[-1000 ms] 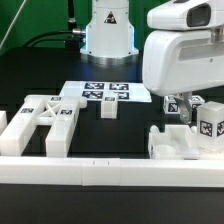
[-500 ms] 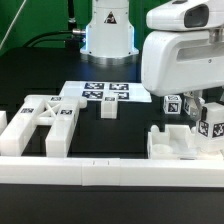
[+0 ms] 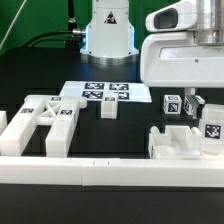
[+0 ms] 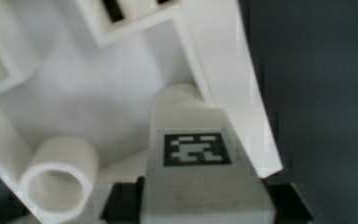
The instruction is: Assemble chair
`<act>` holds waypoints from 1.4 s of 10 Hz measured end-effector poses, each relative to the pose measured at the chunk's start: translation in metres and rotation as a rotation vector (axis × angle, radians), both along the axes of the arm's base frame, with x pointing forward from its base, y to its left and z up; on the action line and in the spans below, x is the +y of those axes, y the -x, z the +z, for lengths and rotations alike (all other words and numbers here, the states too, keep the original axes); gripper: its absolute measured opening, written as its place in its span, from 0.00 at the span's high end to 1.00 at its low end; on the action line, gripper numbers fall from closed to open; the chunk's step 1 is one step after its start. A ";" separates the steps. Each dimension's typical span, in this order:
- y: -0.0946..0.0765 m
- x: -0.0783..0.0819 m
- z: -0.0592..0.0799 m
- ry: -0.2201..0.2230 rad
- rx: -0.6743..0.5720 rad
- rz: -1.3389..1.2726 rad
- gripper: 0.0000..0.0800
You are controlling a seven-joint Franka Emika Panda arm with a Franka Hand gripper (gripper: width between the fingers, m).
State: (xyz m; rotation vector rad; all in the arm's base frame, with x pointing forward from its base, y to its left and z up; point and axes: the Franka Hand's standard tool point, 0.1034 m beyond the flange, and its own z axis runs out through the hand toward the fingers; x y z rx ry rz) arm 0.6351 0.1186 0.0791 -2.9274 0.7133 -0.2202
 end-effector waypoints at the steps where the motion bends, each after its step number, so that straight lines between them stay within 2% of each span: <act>1: 0.000 0.000 0.000 -0.009 0.005 -0.058 0.64; 5: 0.001 0.000 0.000 -0.059 0.079 -0.416 0.64; 7: 0.001 0.001 -0.001 -0.071 0.083 -0.452 0.64; 8: 0.001 0.000 -0.001 -0.063 0.080 -0.402 0.36; 9: 0.001 -0.002 0.000 -0.050 0.076 -0.320 0.36; 10: 0.000 -0.005 0.000 -0.032 0.068 -0.214 0.24; 11: 0.000 -0.005 0.001 -0.018 0.063 -0.116 0.20; 14: -0.001 -0.005 0.001 0.009 0.048 0.074 0.19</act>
Offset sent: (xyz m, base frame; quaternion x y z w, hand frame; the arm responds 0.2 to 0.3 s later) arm -0.0003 0.0012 -0.0055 -0.0740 -0.0452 0.2420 0.9664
